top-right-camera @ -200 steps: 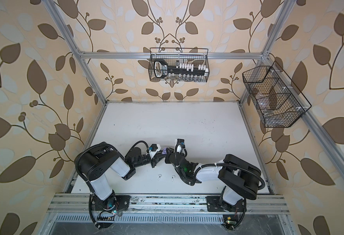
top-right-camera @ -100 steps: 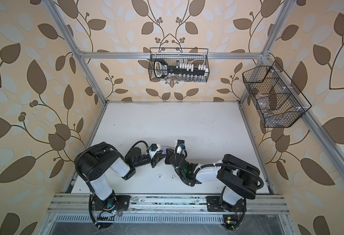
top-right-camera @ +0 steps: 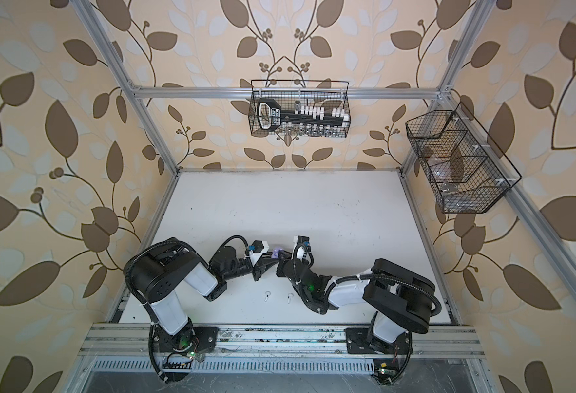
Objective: Insert wireless bluetooth earbuds into charging case
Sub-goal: Insert the wireless bluetooth earbud into the charging case.
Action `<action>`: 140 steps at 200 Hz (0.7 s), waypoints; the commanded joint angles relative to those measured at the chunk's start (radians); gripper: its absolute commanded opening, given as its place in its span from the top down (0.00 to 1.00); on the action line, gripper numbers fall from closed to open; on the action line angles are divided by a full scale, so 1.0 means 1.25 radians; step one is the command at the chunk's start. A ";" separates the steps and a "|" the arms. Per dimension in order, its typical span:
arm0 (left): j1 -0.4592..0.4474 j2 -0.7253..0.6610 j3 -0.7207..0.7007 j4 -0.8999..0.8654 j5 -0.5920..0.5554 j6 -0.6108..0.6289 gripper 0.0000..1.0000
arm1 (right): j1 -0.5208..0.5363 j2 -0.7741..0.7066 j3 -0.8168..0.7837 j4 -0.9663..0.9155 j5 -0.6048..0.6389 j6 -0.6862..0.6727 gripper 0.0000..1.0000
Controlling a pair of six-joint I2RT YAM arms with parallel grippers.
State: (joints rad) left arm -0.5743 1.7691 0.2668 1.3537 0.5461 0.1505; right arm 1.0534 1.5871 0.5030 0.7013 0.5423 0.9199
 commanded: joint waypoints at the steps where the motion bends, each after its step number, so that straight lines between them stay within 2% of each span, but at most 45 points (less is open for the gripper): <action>1: 0.013 -0.031 0.007 0.055 -0.006 -0.005 0.87 | 0.007 -0.002 -0.020 -0.008 -0.014 0.008 0.80; 85: 0.013 -0.033 0.007 0.056 0.004 -0.003 0.88 | 0.005 -0.035 -0.021 -0.018 -0.015 -0.002 0.73; 140: 0.014 -0.032 0.005 0.055 0.012 0.004 0.88 | -0.006 -0.141 -0.049 -0.077 0.000 -0.010 0.69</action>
State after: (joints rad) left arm -0.5674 1.7622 0.2668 1.3582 0.5423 0.1501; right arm 1.0527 1.4765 0.4694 0.6586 0.5270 0.9154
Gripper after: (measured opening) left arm 0.224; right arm 0.305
